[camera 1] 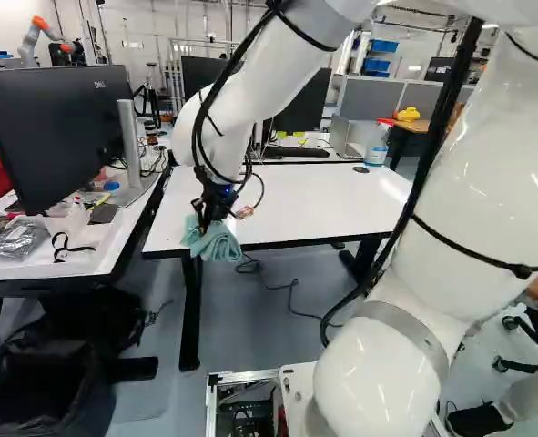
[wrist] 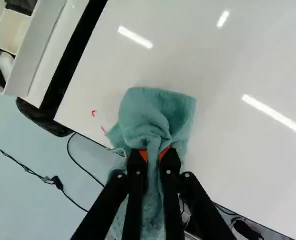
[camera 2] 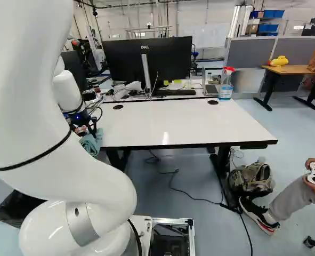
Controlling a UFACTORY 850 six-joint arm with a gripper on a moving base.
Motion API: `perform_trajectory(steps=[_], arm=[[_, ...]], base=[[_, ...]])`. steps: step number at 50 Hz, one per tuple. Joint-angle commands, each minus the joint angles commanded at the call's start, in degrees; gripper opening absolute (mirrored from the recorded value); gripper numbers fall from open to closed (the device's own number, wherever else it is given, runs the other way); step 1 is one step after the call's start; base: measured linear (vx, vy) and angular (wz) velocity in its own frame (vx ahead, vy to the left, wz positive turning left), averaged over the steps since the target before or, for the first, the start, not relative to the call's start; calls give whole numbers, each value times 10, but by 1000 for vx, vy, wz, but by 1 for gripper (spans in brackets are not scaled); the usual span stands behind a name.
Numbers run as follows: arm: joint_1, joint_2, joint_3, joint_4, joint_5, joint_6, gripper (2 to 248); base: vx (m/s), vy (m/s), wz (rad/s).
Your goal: Clean the table with the green towel
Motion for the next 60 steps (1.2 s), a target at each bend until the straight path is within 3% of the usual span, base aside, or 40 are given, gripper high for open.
perform_trajectory(steps=[14,27,47,60], arm=[[-15,-34,-37,0,0,0,42],[-15,-70,-77,0,0,0,42],[16,-103,-115,0,0,0,42],[43,-103,-115,0,0,0,42]], base=[[0,0,0],[0,0,0],[0,0,0],[0,0,0]])
